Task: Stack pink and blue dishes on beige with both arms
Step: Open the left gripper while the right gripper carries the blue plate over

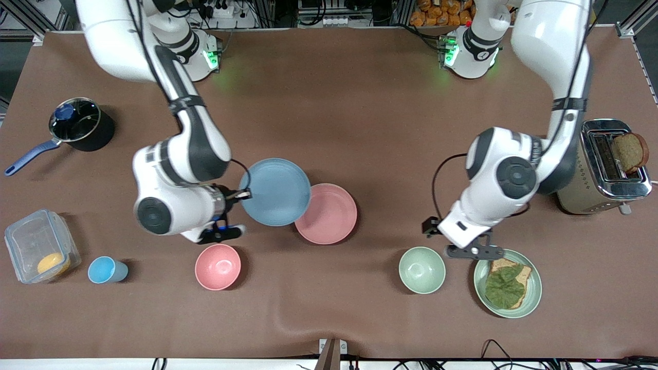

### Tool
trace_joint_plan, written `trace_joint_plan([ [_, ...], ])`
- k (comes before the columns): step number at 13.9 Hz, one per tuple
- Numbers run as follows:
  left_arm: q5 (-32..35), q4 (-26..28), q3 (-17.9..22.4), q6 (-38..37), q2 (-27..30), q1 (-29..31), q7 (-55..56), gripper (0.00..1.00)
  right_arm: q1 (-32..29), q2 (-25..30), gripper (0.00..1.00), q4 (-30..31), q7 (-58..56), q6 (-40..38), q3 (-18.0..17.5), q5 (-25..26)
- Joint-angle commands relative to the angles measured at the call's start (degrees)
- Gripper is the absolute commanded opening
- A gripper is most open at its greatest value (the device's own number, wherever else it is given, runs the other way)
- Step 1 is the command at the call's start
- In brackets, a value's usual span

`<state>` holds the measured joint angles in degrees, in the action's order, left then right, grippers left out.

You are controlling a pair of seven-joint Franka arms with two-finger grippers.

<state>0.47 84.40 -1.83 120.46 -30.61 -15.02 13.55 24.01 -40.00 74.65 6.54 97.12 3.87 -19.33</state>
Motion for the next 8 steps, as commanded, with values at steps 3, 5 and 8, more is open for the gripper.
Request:
trace_joint_plan([
  [3, 0.24, 1.11, -0.72, -13.82, 11.43, 5.16, -5.8, 1.0, 5.16, -3.76, 0.0, -0.74, 5.76, 10.53, 0.43, -5.71],
  [5, 0.23, 1.11, -0.37, -18.57, 14.78, 6.48, -8.53, 1.0, 6.13, -5.08, 0.0, -0.74, 6.11, 11.51, 0.43, -6.07],
  [8, 0.23, 2.17, -0.37, -21.84, 20.13, 11.75, -14.58, 1.0, 6.92, -5.96, 0.0, -0.74, 6.11, 13.88, 0.43, -6.16],
])
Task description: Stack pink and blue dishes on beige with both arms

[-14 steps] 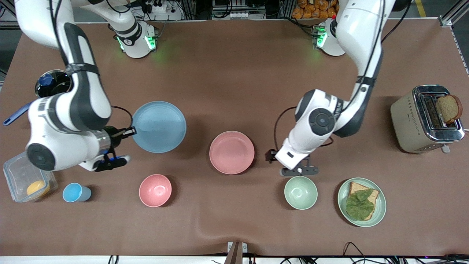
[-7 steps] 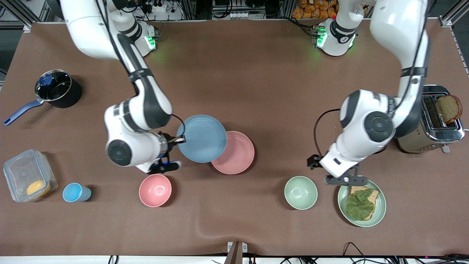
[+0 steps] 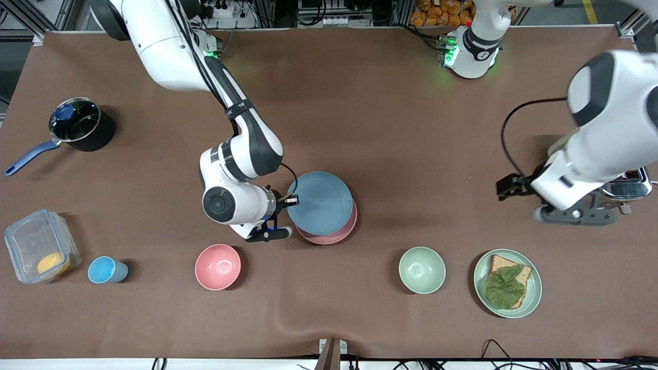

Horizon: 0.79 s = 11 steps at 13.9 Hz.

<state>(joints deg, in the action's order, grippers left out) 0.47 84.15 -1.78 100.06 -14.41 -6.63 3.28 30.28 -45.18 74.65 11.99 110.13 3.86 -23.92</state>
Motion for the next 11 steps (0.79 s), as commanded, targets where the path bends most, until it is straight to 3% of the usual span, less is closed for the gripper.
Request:
trace_joint_plan([
  [1, 0.23, 3.46, -0.42, -1.88, 5.43, 4.6, -5.73, 1.0, 0.83, -1.22, 0.0, -0.73, 0.67, 2.01, 0.45, -1.66],
  [5, 0.41, 7.95, -0.33, -1.8, 11.67, 10.58, -6.18, 1.0, 0.65, -2.28, 0.0, -0.91, 0.58, 4.12, 0.45, -3.23],
  [7, 0.94, 11.45, -0.33, -1.54, 15.62, 10.42, -6.01, 1.0, 0.31, -2.8, 0.0, -0.91, 0.32, 5.61, 0.36, -3.68],
  [10, 0.5, 14.1, -0.07, -1.18, 17.04, 10.24, -6.53, 1.0, 0.22, -3.07, 1.0, -0.99, -0.39, 6.24, 0.36, -3.68],
  [11, 0.5, 14.11, 0.02, -1.18, 17.04, 9.89, -6.44, 1.0, -0.05, -2.98, 1.0, -1.34, -0.48, 6.24, 0.36, -3.68],
])
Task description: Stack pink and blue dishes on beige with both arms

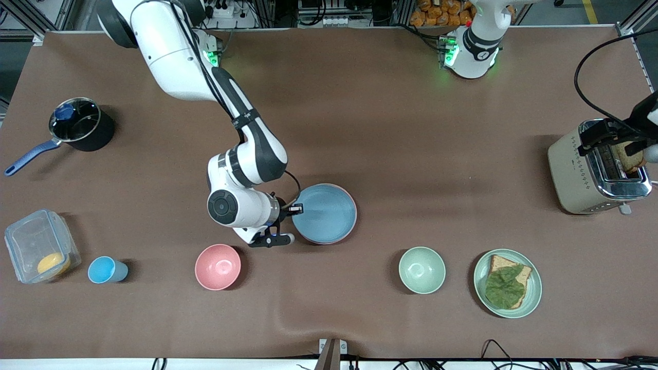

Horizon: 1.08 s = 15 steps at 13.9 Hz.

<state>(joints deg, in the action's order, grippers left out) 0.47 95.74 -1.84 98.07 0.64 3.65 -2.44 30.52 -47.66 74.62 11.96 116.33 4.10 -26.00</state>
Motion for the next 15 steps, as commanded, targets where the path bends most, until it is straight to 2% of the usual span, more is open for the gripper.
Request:
trace_joint_plan([
  [1, 0.41, 2.52, 0.08, 0.72, 2.0, -0.49, -0.82, 1.0, -0.64, -0.24, 1.0, -1.93, -0.36, -0.31, 0.12, -1.59],
  [3, 0.23, 1.65, -0.01, 0.54, 0.77, -0.05, -0.99, 1.0, -2.3, 1.16, 1.0, -2.11, -0.45, -2.41, 0.12, -1.68],
  [5, 0.23, 1.64, -0.01, 0.28, 0.68, 0.39, -1.08, 1.0, -5.54, 2.56, 1.0, -2.2, -0.97, -8.46, 0.12, -1.51],
  [9, -0.2, 1.56, -0.01, 0.36, 0.42, 0.48, -1.26, 1.0, -12.93, 7.66, 1.0, -2.03, -11.68, -18.48, 0.91, -0.37],
  [10, -0.21, 1.38, -0.09, 0.45, 0.24, 0.39, -1.17, 1.0, -14.95, 8.89, 1.0, -2.02, -12.31, -20.77, 1.52, 1.38],
  [13, -0.21, 0.77, -0.18, 0.45, -0.38, 0.3, -1.25, 1.0, -17.07, 12.84, 1.0, -1.85, -12.23, -25.09, 1.79, 12.51],
  [15, -0.21, 0.77, -0.27, 0.45, -0.38, 0.13, -1.26, 1.0, -18.48, 15.39, 1.0, -1.85, -12.23, -28.6, 1.79, 17.28],
])
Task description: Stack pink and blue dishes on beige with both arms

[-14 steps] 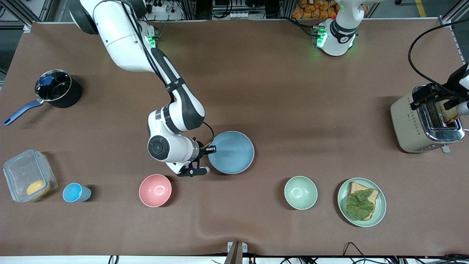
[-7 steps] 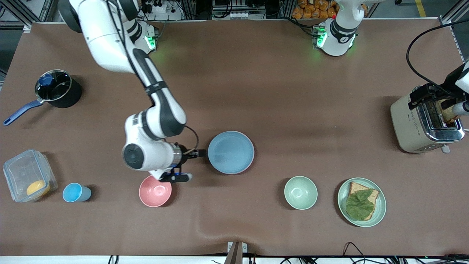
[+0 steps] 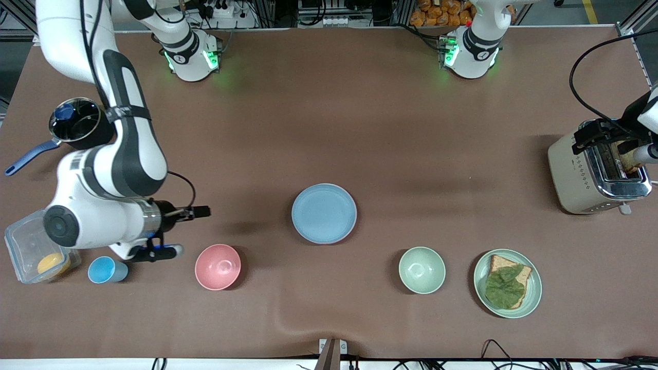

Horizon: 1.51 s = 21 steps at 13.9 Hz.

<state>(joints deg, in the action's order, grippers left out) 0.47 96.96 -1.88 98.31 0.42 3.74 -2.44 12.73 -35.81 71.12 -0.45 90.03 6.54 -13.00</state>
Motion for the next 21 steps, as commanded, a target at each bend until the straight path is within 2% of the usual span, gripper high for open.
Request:
trace_joint_plan([
  [1, -0.29, -0.55, -0.4, 0.3, -0.25, -0.22, -0.99, 1.0, -1.12, 5.21, 1.0, 1.74, 0.19, -3.88, -0.65, 6.22],
  [2, -0.29, -0.55, -0.49, 0.47, -0.25, -0.4, -0.64, 1.0, -2.25, 6.7, 1.0, 1.74, 0.1, -5.11, -0.56, 7.63],
  [3, -0.2, -1.16, -0.49, 0.82, -0.77, -0.58, -0.55, 1.0, -1.74, 9.24, 1.0, 3.04, 0.1, -5.04, 1.44, 8.95],
  [4, -0.12, -3.69, -0.49, 0.83, -2.17, -0.58, -0.64, 1.0, -2.17, 13.18, 1.0, 6.01, 0.28, -4.51, 1.98, 10.27],
  [7, -0.2, -4.59, -0.49, 0.65, -3.24, -0.05, -1.17, 1.0, -4.46, 22.07, 1.0, 12.35, -0.07, -1.97, 2.16, 11.42],
  [10, 0.15, -4.68, -0.4, 0.48, -3.24, -0.05, -1.25, 1.0, -6.92, 28.06, 1.0, 15.0, -0.34, -2.05, 2.08, 13.09],
  [13, 0.24, -4.85, -0.4, 0.39, -3.32, -0.23, -1.25, 1.0, -6.92, 30.09, 1.0, 14.4, -0.52, -5.72, 1.99, 13.09],
  [21, 0.5, -5.21, -0.49, -0.14, -3.24, -0.49, -1.17, 1.0, -7.1, 29.22, 1.0, 13.6, -0.16, -5.3, 1.81, 12.56],
])
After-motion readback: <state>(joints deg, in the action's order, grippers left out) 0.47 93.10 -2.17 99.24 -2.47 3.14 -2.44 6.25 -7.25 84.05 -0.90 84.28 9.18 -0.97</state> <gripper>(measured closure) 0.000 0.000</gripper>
